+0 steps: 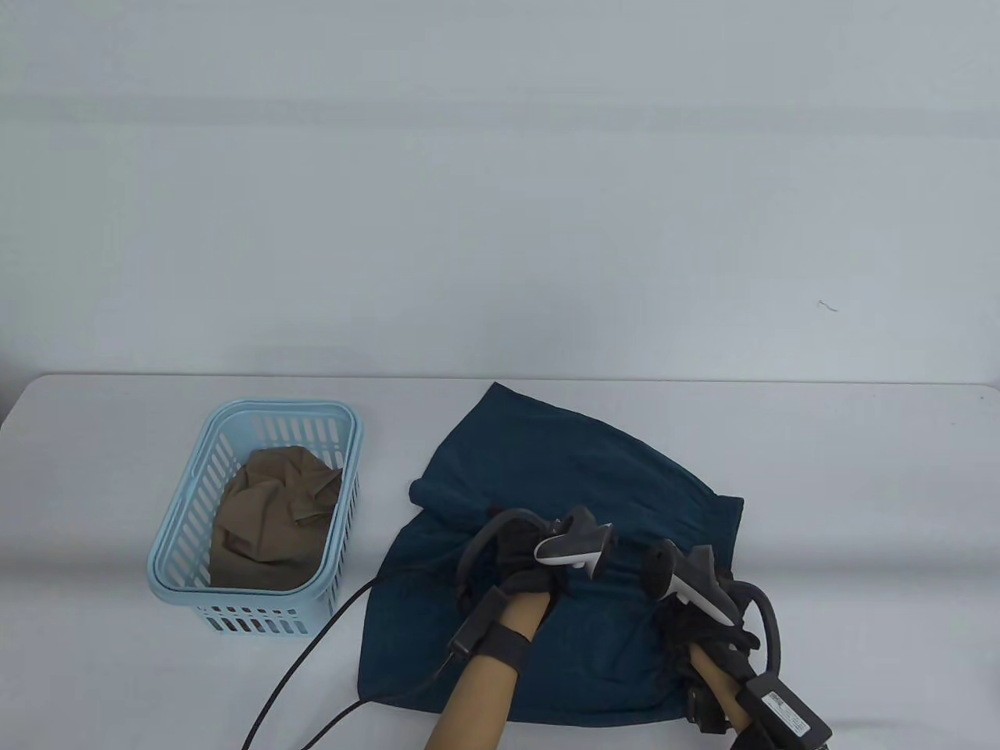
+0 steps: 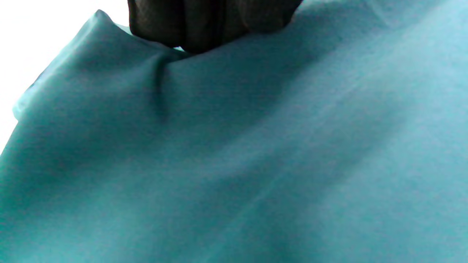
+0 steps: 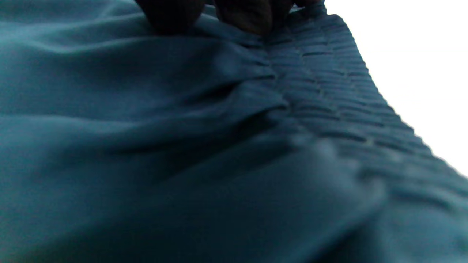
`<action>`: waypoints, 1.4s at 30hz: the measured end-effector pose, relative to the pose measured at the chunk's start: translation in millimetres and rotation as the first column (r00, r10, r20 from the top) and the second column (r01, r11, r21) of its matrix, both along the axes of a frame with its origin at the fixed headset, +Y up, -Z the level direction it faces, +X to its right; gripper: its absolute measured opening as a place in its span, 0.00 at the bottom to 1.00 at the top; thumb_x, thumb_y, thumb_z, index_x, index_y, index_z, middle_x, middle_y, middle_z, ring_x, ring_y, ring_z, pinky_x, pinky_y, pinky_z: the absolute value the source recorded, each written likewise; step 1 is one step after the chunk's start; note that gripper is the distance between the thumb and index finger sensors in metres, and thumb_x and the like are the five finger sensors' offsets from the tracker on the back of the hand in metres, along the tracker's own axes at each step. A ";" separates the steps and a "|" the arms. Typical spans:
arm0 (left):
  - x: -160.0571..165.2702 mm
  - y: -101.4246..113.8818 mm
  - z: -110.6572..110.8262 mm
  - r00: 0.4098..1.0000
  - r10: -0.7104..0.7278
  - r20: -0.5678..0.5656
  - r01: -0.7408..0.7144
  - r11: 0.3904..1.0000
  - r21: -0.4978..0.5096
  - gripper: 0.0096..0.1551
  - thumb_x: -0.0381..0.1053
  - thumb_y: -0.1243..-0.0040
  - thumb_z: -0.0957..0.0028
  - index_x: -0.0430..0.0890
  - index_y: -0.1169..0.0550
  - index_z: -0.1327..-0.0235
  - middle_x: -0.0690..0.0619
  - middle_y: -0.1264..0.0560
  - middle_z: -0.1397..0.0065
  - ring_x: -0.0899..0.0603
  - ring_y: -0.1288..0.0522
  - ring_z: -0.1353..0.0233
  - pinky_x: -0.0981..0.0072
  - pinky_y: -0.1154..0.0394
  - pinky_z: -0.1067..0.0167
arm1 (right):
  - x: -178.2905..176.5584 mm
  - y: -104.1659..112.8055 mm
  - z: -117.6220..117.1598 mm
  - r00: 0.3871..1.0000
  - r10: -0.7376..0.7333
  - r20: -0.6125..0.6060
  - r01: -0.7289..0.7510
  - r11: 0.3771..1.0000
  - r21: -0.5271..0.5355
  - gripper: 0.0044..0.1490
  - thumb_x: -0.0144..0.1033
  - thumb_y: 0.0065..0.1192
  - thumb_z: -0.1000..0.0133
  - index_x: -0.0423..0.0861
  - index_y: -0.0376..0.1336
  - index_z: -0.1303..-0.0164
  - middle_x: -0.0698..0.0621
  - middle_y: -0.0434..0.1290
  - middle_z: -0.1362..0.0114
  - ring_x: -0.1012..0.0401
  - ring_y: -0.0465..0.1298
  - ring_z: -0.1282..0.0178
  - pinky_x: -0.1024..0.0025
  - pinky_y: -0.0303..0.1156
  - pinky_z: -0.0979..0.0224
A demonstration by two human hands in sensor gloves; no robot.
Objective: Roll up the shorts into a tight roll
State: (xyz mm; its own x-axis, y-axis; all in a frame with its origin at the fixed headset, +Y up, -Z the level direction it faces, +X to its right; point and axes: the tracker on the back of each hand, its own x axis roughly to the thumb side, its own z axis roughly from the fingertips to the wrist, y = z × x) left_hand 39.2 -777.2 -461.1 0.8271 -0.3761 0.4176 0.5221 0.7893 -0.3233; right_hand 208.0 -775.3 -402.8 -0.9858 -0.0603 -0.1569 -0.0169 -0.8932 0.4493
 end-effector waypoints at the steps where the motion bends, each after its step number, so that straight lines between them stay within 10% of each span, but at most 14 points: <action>1: -0.7 -0.2 0.1 1.000 0.008 -0.003 -0.008 1.000 -0.002 0.23 0.43 0.51 0.42 0.38 0.29 0.36 0.38 0.32 0.23 0.28 0.34 0.22 0.26 0.47 0.29 | 2.2 0.0 -3.3 1.000 -0.010 0.009 0.010 1.000 0.004 0.33 0.41 0.46 0.40 0.38 0.54 0.27 0.41 0.44 0.15 0.41 0.43 0.16 0.32 0.41 0.22; 30: -25.7 1.5 -9.0 0.975 0.216 -0.055 -0.217 0.976 -0.019 0.27 0.43 0.51 0.42 0.38 0.34 0.30 0.36 0.37 0.22 0.27 0.37 0.22 0.28 0.47 0.30 | 47.2 -2.6 -55.0 0.925 -0.378 0.039 0.375 0.925 0.057 0.33 0.41 0.48 0.41 0.42 0.53 0.26 0.48 0.41 0.15 0.47 0.40 0.14 0.31 0.38 0.22; 42: -100.7 62.4 88.2 0.930 0.345 0.129 -0.348 0.937 0.001 0.33 0.47 0.49 0.43 0.38 0.39 0.26 0.33 0.42 0.19 0.25 0.40 0.21 0.27 0.49 0.30 | 83.2 30.9 10.2 0.960 -0.222 -0.168 0.245 0.961 0.127 0.36 0.37 0.48 0.41 0.44 0.48 0.22 0.47 0.39 0.14 0.46 0.39 0.14 0.31 0.38 0.22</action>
State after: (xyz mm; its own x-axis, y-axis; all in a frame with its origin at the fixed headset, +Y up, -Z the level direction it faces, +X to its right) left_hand -61.6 -714.8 -372.9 0.8496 -0.0861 0.5204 0.2492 0.9350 -0.2523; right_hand 291.2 -744.5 -392.6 -0.9824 0.1867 0.0051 -0.1747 -0.9281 0.3288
